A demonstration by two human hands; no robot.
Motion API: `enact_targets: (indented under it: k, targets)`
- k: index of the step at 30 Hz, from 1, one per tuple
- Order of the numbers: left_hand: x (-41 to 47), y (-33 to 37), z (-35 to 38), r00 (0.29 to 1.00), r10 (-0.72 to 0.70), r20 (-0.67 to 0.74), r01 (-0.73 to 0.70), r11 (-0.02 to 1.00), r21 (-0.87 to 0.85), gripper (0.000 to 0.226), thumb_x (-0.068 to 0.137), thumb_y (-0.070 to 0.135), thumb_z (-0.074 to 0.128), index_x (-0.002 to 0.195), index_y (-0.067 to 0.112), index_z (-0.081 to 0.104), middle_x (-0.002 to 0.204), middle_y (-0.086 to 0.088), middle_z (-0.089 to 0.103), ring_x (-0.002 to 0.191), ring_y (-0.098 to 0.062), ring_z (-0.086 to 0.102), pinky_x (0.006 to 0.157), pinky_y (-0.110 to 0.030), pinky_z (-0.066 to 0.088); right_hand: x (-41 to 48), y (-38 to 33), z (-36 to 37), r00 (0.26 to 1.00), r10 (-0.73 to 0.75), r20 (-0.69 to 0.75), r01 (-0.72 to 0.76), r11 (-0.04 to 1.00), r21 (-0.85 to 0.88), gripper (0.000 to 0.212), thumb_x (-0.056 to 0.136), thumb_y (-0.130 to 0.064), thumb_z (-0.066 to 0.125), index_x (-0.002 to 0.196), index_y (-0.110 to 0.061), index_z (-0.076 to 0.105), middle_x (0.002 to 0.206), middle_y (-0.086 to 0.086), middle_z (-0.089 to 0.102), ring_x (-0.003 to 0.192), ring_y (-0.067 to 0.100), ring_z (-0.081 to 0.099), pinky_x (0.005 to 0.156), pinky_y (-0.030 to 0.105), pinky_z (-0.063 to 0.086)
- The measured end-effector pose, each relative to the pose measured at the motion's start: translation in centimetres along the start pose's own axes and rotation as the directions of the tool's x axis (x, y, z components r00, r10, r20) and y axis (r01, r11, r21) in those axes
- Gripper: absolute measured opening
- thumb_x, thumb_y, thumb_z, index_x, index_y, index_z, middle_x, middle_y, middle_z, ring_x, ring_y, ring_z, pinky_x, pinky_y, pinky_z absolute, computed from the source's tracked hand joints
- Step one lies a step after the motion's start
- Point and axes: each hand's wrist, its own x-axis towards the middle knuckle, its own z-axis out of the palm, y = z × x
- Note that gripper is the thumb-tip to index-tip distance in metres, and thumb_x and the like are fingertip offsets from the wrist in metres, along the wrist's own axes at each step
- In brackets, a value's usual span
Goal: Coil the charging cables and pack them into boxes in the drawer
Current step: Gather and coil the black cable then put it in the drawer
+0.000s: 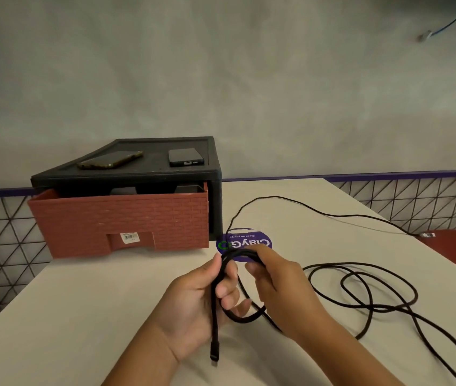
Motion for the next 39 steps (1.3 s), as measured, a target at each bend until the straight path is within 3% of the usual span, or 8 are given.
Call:
enact_targets:
  k: [5,9,12,19,24,30,34,39]
  targets:
    - [-0.2,0.5,0.2,0.995,0.006,-0.104,0.009,0.991,0.136,0.028,0.082,0.033,0.048,0.067,0.013,0.061,0.054,0.001,0.035,0.045,-0.012,0.038,0.070,-0.035,0.041,0.0,0.1,0.2,0.999,0.039,0.007,-0.038,0.998,-0.051,0.027,0.098,-0.019,0.041,0.118,-0.030,0.055,0.066,-0.049,0.046,0.069,-0.014,0.050,0.058,0.010,0.037]
    - [0.0,-0.1,1.2,0.968,0.111,-0.226,-0.072,0.982,0.172,0.035,0.085,0.039,0.049,0.066,0.011,0.055,0.046,0.005,0.024,0.036,-0.008,0.022,0.049,-0.024,0.036,-0.1,0.2,1.4,0.995,0.016,-0.097,-0.019,0.999,-0.027,0.024,0.098,-0.024,0.039,0.116,-0.026,0.056,0.053,-0.010,0.050,0.062,0.002,0.051,0.052,0.016,0.034]
    - [0.1,-0.5,1.5,0.935,0.223,-0.277,-0.156,0.957,0.246,0.043,0.092,0.037,0.044,0.064,0.008,0.057,0.044,0.005,0.020,0.035,-0.007,0.017,0.038,-0.020,0.029,-0.2,0.3,2.0,0.997,0.028,-0.073,-0.028,1.000,0.008,0.025,0.099,-0.027,0.037,0.113,-0.022,0.057,0.053,-0.008,0.043,0.055,0.012,0.045,0.054,0.022,0.033]
    - [0.1,-0.4,0.8,0.948,0.304,-0.099,-0.226,0.857,0.463,0.031,0.094,0.012,0.043,0.085,0.013,0.072,0.066,-0.004,0.066,0.063,-0.014,0.056,0.070,-0.028,0.039,0.7,1.0,0.2,0.947,0.189,-0.259,-0.159,0.978,0.132,0.020,0.097,-0.020,0.042,0.082,-0.025,0.053,0.052,-0.006,0.044,0.050,0.011,0.039,0.050,0.021,0.030]
    - [0.1,-0.6,0.2,0.963,0.268,-0.021,-0.171,0.669,0.723,0.025,0.094,0.010,0.051,0.077,0.016,0.069,0.068,0.006,0.069,0.064,-0.007,0.055,0.064,-0.020,0.045,1.0,1.8,-1.0,0.911,0.299,-0.285,-0.257,0.950,0.177,0.027,0.099,-0.022,0.038,0.075,-0.027,0.049,0.051,-0.006,0.041,0.049,0.015,0.036,0.048,0.026,0.030]
    - [-0.2,-0.2,0.0,0.979,0.204,0.009,-0.194,0.918,0.344,0.012,0.063,0.028,0.070,0.064,0.018,0.075,0.088,0.017,0.069,0.077,0.000,0.061,0.075,-0.023,0.048,0.8,1.8,-0.7,0.938,0.260,-0.229,-0.257,0.965,0.045,0.019,0.099,-0.024,0.037,0.086,-0.020,0.049,0.055,-0.006,0.045,0.049,0.011,0.036,0.046,0.021,0.031]
    - [0.0,-1.0,0.5,0.983,0.178,0.033,-0.178,0.921,0.347,0.006,0.060,0.020,0.074,0.066,0.018,0.075,0.101,0.012,0.071,0.089,-0.008,0.063,0.072,-0.018,0.052,0.6,1.1,0.0,0.955,0.227,-0.190,-0.219,0.974,0.066,0.017,0.100,-0.022,0.038,0.085,-0.026,0.046,0.058,-0.005,0.048,0.048,0.009,0.038,0.049,0.018,0.034]
    - [0.7,-1.6,1.0,0.919,0.357,-0.170,-0.282,0.893,0.351,0.015,0.052,0.015,0.071,0.066,0.019,0.076,0.067,0.003,0.068,0.059,-0.006,0.058,0.062,-0.017,0.052,0.9,1.2,0.5,0.954,0.242,-0.175,-0.205,0.957,0.208,0.024,0.099,-0.025,0.041,0.078,-0.036,0.046,0.054,-0.009,0.047,0.050,0.005,0.043,0.049,0.015,0.035]
